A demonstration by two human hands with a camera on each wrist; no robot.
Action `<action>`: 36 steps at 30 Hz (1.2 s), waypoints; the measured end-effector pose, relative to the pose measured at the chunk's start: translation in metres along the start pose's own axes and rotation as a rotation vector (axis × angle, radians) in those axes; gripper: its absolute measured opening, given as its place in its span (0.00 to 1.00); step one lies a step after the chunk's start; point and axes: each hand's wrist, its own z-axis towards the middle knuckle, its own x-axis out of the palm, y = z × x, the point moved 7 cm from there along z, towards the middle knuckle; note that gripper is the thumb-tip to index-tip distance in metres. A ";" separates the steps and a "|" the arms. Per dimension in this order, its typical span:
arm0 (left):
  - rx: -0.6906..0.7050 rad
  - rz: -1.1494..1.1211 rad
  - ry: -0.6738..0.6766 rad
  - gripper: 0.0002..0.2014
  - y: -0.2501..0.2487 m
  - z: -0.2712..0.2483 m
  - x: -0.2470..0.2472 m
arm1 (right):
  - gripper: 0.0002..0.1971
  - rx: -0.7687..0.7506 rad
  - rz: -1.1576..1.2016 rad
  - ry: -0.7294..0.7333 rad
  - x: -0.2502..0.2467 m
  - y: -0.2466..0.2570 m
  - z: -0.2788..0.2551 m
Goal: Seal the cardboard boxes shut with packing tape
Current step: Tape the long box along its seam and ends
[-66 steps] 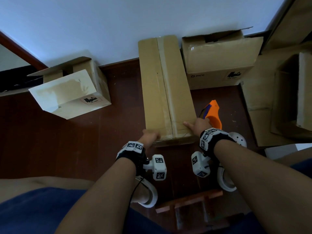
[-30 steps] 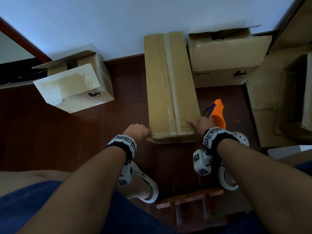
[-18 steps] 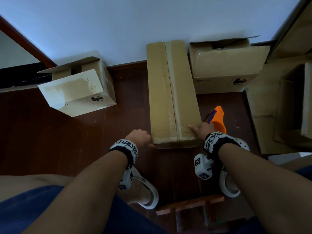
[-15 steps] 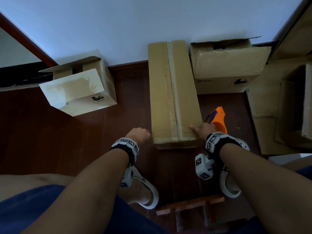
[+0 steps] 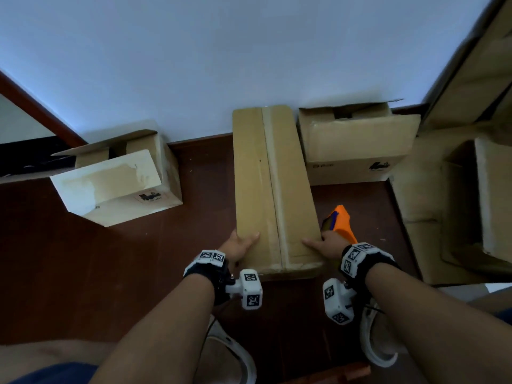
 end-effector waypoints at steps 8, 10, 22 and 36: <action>0.167 -0.048 0.038 0.41 -0.034 -0.045 -0.003 | 0.30 -0.175 -0.055 -0.094 -0.026 0.032 -0.043; 0.203 -0.012 0.025 0.42 -0.042 -0.058 -0.008 | 0.30 -0.219 -0.025 -0.135 -0.031 0.038 -0.061; 0.701 -0.027 0.071 0.46 -0.128 -0.198 0.001 | 0.24 -0.581 0.275 -0.518 -0.079 0.048 -0.210; 0.777 0.189 0.344 0.50 -0.263 -0.243 0.191 | 0.27 -0.300 0.450 -0.962 -0.232 -0.082 -0.323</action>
